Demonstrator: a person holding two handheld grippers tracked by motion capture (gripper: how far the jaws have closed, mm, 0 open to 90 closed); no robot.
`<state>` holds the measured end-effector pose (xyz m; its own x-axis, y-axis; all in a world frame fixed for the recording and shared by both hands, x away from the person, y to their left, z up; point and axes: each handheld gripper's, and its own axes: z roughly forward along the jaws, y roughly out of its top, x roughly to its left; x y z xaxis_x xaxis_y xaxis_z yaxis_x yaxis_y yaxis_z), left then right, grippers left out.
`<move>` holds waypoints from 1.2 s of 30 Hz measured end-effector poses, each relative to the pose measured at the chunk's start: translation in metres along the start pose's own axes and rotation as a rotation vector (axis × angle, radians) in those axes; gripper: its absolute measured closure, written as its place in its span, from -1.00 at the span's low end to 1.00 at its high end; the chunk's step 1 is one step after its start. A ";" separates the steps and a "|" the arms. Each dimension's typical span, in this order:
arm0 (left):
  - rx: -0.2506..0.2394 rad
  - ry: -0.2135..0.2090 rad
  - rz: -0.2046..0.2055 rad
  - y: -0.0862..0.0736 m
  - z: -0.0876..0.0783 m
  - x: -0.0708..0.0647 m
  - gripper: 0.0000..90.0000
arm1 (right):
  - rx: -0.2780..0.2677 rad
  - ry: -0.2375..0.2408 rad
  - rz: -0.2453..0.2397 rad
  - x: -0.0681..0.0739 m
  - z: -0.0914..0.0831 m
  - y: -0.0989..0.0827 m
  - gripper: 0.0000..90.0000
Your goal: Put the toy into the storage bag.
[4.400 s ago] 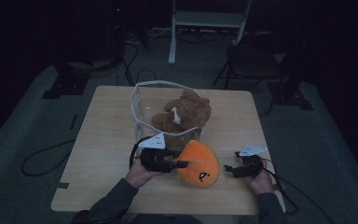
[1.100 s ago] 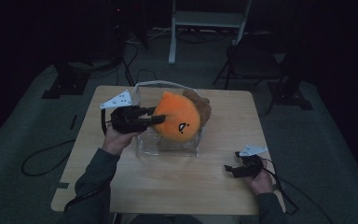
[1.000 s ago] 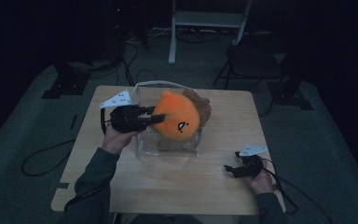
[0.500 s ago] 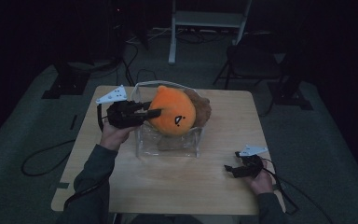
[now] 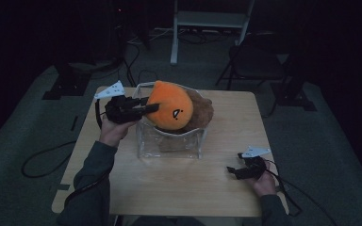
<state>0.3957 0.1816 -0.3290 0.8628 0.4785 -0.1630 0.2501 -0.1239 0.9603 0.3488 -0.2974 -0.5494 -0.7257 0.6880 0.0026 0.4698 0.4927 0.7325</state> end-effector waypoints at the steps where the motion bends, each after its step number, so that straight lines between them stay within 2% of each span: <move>1: 0.000 0.004 -0.003 0.000 0.000 0.002 0.34 | 0.000 0.000 0.000 0.000 0.000 0.000 -0.62; 36: -0.009 0.087 -0.044 0.001 0.006 0.028 0.34 | -0.001 0.000 -0.001 0.000 0.000 0.000 -0.62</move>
<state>0.4234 0.1893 -0.3337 0.8092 0.5575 -0.1855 0.2830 -0.0932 0.9546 0.3489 -0.2974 -0.5496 -0.7261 0.6876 0.0014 0.4681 0.4929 0.7334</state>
